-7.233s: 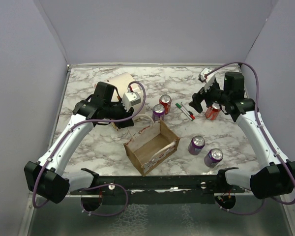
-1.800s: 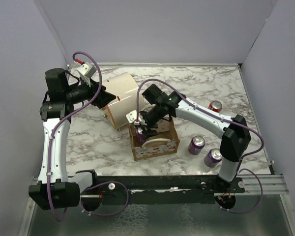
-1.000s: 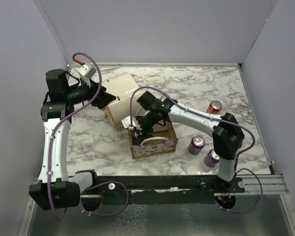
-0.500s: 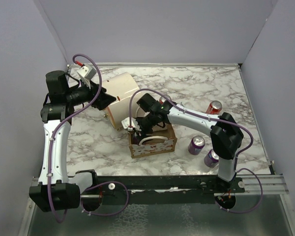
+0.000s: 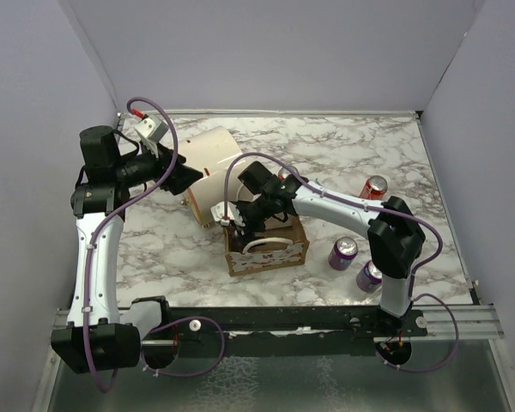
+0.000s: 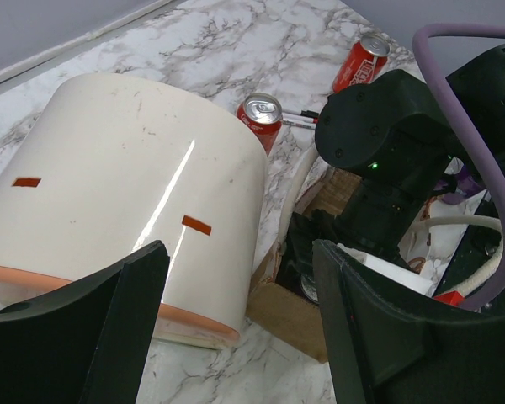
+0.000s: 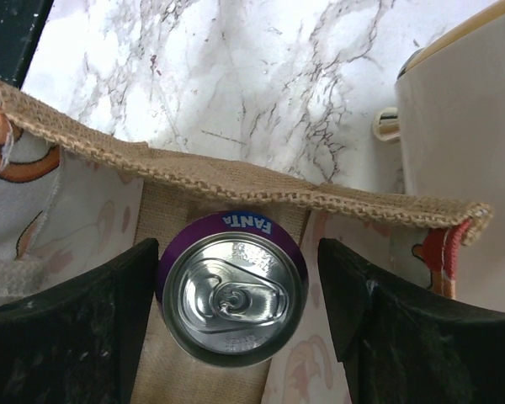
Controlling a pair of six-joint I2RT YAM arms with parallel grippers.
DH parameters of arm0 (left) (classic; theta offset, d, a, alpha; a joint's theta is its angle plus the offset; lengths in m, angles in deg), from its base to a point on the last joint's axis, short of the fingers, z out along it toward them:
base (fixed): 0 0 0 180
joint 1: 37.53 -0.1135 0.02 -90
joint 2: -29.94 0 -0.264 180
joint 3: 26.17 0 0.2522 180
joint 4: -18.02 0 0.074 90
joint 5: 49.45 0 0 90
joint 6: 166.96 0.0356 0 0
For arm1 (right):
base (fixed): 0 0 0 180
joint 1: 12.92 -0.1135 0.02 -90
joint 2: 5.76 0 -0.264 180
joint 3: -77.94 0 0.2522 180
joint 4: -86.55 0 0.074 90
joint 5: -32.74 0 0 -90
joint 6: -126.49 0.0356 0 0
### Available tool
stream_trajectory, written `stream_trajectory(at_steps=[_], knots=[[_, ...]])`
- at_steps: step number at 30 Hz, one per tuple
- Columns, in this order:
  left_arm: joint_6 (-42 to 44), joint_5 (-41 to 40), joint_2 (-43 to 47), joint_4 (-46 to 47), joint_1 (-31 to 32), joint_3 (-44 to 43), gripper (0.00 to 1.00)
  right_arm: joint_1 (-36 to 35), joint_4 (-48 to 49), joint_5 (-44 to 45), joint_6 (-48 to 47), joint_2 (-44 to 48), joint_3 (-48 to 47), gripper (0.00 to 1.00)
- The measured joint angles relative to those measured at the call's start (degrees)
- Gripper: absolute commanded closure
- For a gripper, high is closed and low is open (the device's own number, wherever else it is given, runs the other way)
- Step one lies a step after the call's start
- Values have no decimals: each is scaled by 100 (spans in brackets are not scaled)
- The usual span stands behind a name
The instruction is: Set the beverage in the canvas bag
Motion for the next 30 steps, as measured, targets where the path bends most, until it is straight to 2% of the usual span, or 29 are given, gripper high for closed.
stream_trajectory(at_steps=[3, 7, 15, 30], knots=[[4, 2, 4, 2, 0, 9, 28, 0, 28, 2, 35, 2, -57, 16], [24, 4, 4, -2, 0, 26, 28, 0, 46, 2, 57, 11, -66, 15], [35, -2, 9, 2, 0, 28, 28, 0, 46, 0, 153, 116, -66, 22], [-59, -160, 9, 61, 0, 22, 29, 0, 72, 0, 457, 691, -170, 26]])
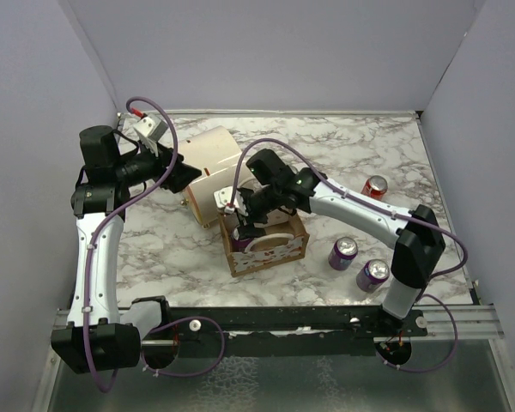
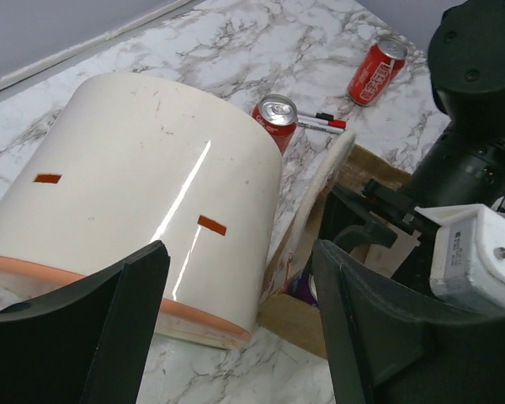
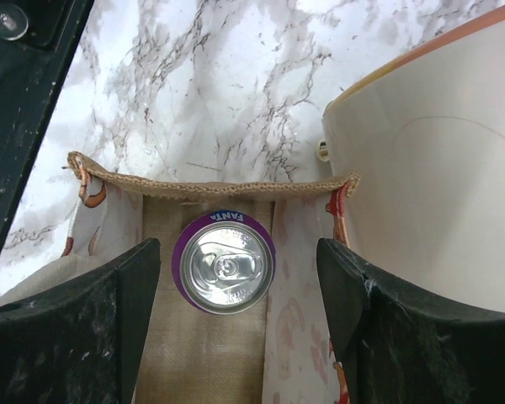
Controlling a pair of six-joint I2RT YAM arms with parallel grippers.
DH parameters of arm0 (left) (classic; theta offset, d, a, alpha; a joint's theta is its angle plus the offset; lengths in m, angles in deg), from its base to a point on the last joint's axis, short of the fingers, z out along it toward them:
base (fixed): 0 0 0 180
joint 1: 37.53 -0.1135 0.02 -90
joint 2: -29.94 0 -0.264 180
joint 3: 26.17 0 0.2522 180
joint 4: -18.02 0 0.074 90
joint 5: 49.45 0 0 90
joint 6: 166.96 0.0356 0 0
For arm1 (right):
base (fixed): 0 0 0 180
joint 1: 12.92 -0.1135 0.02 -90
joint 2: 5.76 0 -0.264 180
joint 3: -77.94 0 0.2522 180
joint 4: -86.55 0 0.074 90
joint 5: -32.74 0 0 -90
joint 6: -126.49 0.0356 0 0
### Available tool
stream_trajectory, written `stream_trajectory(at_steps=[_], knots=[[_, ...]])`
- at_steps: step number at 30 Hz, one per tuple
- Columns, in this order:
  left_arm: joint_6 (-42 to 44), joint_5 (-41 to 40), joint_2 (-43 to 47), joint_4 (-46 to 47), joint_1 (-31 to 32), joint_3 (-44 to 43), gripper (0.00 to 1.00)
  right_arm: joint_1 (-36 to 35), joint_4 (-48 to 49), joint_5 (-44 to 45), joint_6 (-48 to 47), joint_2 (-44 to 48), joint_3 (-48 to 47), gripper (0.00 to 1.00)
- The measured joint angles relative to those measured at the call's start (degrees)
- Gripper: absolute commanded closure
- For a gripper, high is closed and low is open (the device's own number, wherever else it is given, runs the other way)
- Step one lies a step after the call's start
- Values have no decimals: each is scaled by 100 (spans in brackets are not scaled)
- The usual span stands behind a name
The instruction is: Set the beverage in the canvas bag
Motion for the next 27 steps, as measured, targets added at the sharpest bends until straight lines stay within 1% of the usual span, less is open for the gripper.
stream_trajectory(at_steps=[10, 13, 18, 21, 27], knots=[[-181, -570, -44, 195, -2, -20, 30, 90, 225, 444, 636, 625, -9, 27], [-157, -610, -107, 192, 0, -24, 31, 197, 232, 492, 782, 833, -9, 25], [96, -732, -293, -13, 142, -236, 31, 678, 214, 382, 957, 1421, 15, 25], [278, -837, -407, -157, 313, -433, 31, 1091, 234, 284, 1062, 1871, 149, 24], [529, -1051, -619, -396, 535, -656, 31, 1998, 282, 197, 1283, 2671, 723, 21]])
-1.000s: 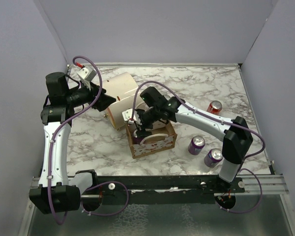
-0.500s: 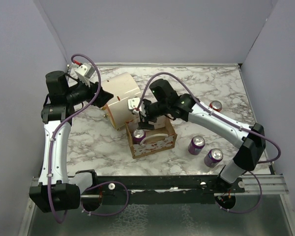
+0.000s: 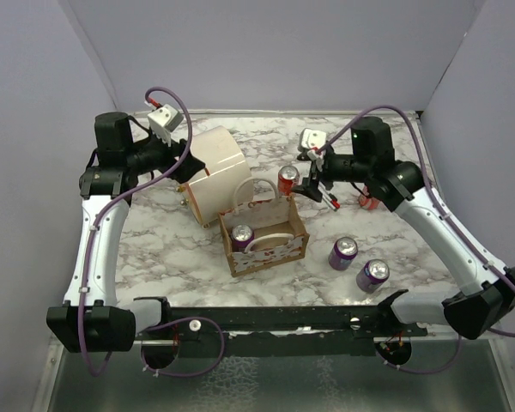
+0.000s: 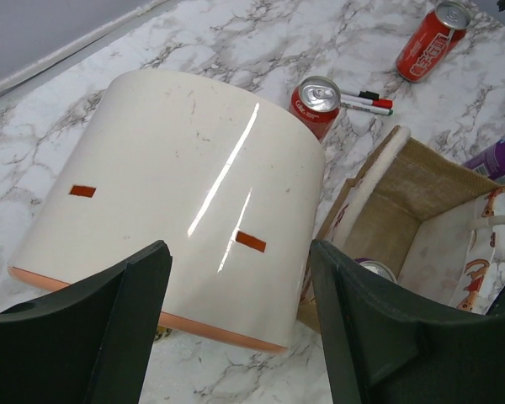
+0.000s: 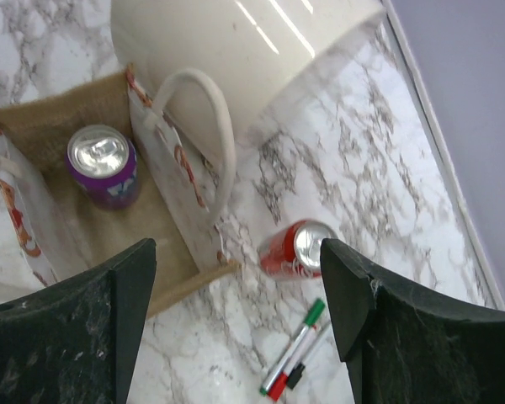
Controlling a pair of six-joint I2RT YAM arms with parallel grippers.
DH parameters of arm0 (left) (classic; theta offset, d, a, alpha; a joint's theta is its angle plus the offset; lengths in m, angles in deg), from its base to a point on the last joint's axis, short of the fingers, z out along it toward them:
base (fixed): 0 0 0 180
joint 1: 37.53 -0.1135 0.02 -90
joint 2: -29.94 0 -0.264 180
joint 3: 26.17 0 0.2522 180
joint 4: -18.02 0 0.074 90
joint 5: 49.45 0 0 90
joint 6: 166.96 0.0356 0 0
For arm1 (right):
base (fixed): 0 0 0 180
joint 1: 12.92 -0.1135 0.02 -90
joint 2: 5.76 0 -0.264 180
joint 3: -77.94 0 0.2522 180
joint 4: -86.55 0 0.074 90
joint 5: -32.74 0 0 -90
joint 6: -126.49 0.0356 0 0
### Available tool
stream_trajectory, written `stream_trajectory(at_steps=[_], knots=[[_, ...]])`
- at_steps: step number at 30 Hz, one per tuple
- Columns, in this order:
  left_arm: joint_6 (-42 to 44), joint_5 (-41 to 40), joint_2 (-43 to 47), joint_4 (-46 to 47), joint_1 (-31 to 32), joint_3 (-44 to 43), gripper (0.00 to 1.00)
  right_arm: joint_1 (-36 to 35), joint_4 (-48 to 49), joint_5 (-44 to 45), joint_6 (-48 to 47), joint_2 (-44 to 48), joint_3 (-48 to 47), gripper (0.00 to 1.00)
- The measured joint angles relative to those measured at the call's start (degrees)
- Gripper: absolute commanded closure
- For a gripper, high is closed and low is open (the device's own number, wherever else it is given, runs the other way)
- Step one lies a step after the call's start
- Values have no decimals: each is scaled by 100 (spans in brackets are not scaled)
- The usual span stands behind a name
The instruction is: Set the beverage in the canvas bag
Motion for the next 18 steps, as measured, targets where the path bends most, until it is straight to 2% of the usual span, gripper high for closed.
stream_trajectory(at_steps=[7, 16, 18], knots=[[201, -197, -11, -136, 157, -66, 31, 953, -455, -105, 61, 608, 894, 17], [278, -299, -61, -192, 262, -125, 31, 1071, -1749, 229, -264, 1338, 1644, 7], [282, -330, -81, -197, 269, -125, 31, 1084, -1996, 365, -323, 1375, 1764, 2]])
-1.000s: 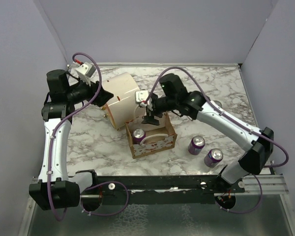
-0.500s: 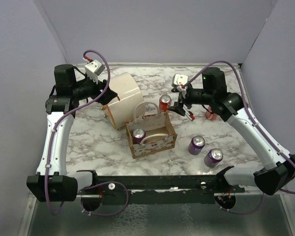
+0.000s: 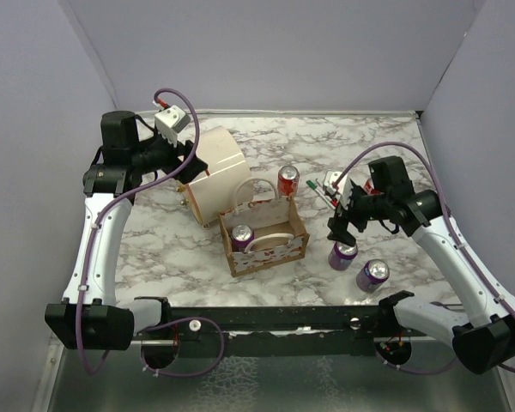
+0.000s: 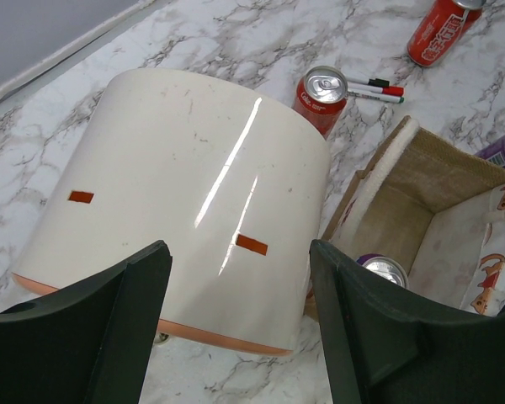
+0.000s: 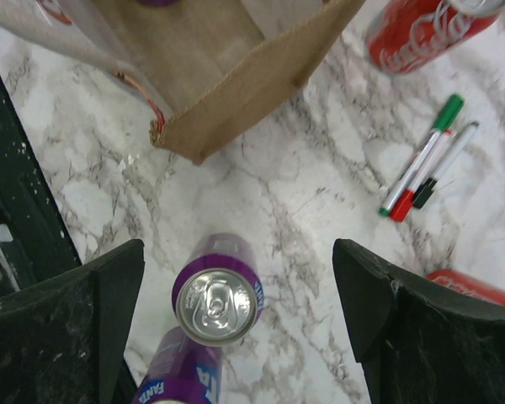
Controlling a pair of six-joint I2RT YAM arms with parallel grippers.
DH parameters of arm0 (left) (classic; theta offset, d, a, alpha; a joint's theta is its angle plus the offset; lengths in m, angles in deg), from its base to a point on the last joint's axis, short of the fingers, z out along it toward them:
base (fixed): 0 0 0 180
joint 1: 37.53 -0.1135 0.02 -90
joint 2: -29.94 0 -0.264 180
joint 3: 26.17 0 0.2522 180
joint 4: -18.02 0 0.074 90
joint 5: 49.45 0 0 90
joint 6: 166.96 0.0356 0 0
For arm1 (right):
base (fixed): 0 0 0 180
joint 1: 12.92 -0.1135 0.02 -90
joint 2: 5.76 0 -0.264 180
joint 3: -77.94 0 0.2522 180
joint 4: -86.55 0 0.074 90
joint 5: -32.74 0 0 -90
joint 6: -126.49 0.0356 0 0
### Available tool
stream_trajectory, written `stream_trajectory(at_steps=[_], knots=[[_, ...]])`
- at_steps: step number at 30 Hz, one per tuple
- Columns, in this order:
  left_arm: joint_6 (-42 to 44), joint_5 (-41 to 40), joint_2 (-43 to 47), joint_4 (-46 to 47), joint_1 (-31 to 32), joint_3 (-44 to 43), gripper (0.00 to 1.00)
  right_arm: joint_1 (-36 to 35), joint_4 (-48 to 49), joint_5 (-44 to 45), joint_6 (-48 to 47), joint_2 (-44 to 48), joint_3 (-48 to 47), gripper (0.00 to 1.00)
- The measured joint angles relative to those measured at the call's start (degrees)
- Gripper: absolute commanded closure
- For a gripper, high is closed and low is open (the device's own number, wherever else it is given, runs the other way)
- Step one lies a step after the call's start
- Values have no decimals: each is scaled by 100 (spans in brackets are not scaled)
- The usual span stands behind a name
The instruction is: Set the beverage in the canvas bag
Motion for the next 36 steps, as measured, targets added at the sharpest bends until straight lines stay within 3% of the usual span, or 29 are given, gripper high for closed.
stream_trajectory(at_steps=[11, 17, 23, 31, 36], knots=[[0, -39, -9, -4, 0, 0, 31, 0, -516, 710, -107, -190, 643, 0], [0, -39, -9, -7, 0, 0, 31, 0, -505, 1064, -160, -387, 994, 7], [0, -39, -9, -7, 0, 0, 31, 0, -452, 1117, -243, -529, 1248, 18], [-4, -39, -11, -7, 0, 0, 31, 0, -343, 1121, -315, -584, 1322, 46], [-2, -37, -9, -7, 2, 0, 31, 0, -317, 1119, -323, -579, 1322, 56]])
